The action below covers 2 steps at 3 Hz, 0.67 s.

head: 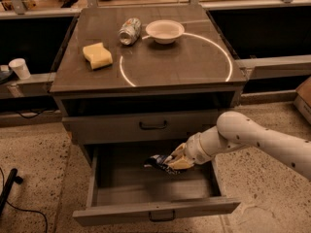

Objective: Place blue chip bag into middle drawer

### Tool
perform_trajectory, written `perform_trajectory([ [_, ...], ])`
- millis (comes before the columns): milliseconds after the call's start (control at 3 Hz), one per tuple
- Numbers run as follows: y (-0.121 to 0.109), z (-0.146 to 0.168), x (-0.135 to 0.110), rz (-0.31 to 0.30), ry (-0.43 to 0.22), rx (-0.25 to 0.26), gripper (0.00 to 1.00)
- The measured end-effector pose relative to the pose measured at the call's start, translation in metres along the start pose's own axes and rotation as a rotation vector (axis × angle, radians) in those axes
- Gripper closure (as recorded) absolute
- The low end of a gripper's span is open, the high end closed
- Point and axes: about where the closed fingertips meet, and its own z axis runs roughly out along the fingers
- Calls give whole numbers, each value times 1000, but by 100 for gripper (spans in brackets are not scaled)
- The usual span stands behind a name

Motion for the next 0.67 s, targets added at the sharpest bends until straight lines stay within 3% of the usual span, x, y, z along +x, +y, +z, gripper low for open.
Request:
perform_trajectory([
  [333,0,0,0,0,0,0,73],
  [667,0,0,0,0,0,0,42],
])
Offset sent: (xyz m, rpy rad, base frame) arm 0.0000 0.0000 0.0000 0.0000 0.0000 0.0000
